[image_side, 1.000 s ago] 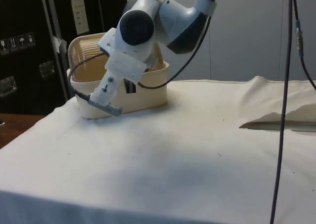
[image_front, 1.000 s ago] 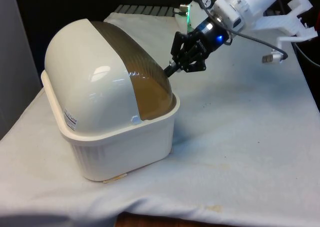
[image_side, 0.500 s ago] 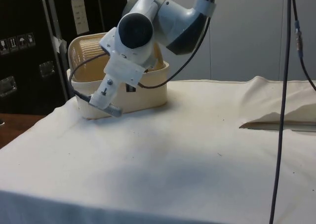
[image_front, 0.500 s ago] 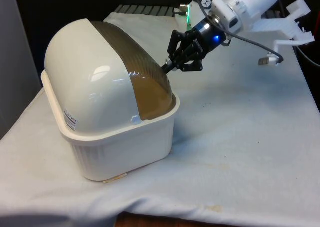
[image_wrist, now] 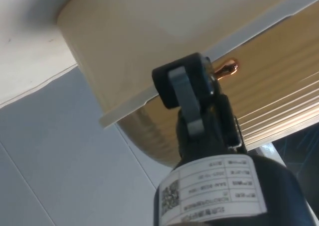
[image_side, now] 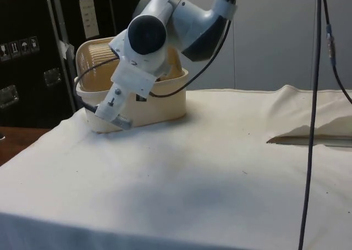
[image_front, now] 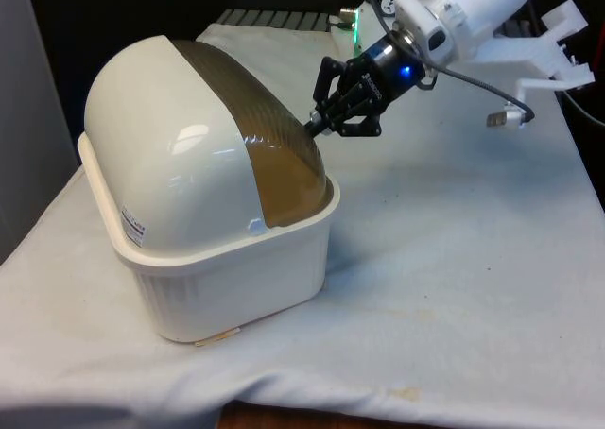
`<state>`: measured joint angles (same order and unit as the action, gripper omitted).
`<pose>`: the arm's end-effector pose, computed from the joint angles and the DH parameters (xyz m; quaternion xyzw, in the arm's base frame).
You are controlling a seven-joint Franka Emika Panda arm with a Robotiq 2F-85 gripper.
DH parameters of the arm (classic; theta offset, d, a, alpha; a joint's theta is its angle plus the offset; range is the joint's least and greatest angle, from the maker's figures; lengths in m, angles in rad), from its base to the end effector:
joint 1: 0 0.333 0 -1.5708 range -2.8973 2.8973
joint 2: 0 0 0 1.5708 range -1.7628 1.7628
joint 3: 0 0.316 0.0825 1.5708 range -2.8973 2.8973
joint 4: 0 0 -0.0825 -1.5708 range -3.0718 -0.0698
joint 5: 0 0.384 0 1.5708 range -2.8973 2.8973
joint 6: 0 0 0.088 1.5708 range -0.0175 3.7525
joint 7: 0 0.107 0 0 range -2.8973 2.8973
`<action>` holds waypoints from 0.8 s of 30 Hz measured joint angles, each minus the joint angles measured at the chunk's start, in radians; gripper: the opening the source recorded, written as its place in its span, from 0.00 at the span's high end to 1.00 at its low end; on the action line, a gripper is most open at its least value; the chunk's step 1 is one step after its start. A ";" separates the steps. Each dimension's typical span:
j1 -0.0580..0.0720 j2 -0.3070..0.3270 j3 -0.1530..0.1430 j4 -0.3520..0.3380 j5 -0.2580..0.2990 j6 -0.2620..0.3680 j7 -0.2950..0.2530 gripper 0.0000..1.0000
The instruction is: Open the lid, then close it.
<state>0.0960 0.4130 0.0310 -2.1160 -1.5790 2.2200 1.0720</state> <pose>0.5678 0.0402 0.2122 0.8554 0.1365 0.1882 0.4629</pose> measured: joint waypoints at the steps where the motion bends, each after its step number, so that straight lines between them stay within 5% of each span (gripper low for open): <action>1: 0.000 0.000 0.000 0.000 0.000 0.000 0.000 1.00; 24: -0.003 0.017 0.000 0.032 0.006 -0.005 0.107 1.00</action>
<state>0.0930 0.4300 0.0310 -2.0840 -1.5730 2.2150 1.1790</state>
